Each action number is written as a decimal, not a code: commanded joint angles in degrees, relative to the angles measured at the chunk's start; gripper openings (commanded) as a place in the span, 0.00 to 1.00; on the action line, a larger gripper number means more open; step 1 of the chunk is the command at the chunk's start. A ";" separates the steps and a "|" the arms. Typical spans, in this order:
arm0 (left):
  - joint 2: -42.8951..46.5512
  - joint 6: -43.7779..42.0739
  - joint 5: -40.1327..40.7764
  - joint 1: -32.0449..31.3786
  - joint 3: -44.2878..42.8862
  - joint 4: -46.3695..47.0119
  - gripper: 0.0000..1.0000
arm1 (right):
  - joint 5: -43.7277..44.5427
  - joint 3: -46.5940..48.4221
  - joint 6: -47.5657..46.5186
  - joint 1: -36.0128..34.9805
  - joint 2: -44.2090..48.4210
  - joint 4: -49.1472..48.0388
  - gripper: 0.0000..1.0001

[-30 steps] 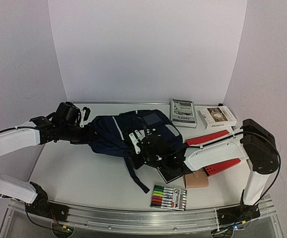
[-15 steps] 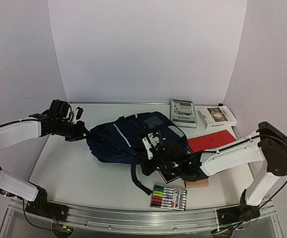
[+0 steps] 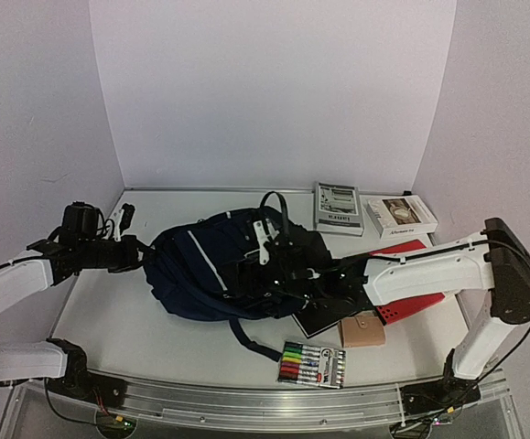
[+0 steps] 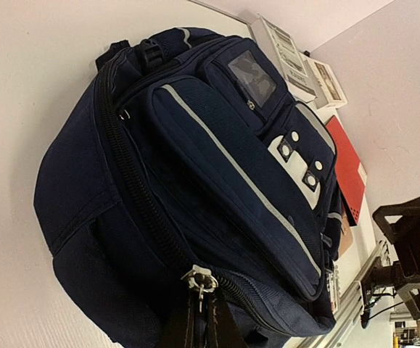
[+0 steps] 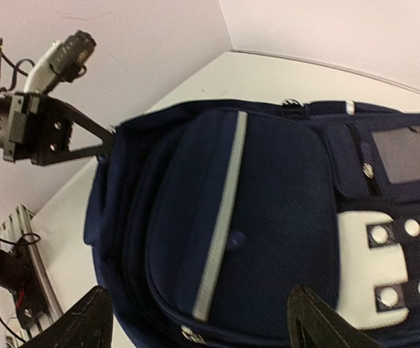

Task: Pack the student bag
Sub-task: Unzip the student bag at the center of the board.

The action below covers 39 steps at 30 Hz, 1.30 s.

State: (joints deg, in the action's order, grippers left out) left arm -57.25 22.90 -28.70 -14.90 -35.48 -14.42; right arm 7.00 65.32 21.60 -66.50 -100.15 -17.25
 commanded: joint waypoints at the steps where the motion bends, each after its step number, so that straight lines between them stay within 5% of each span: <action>1: 2.67 2.59 -3.50 -0.10 0.32 4.08 0.00 | -4.22 10.28 -0.39 -0.36 -8.15 2.88 0.83; 7: 3.54 2.74 -4.41 -0.44 -0.38 2.21 0.00 | -8.71 19.59 -3.37 -0.98 -16.11 5.58 0.79; 21: 1.63 5.91 -4.04 -0.50 -1.44 3.07 0.00 | -12.70 28.29 -4.12 -1.53 -24.82 7.52 0.53; 31: 0.40 6.40 1.75 -0.41 -2.76 -0.03 0.00 | -10.21 29.39 -4.34 -1.77 -24.72 8.42 0.00; 39: -4.56 7.20 13.79 0.57 -6.73 -6.82 0.00 | -11.46 22.22 -5.38 -1.95 -16.86 8.38 0.00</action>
State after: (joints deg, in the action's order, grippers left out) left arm -59.09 29.67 -23.75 -15.62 -36.85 -21.67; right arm -3.95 91.52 17.39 -68.18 -124.80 -10.14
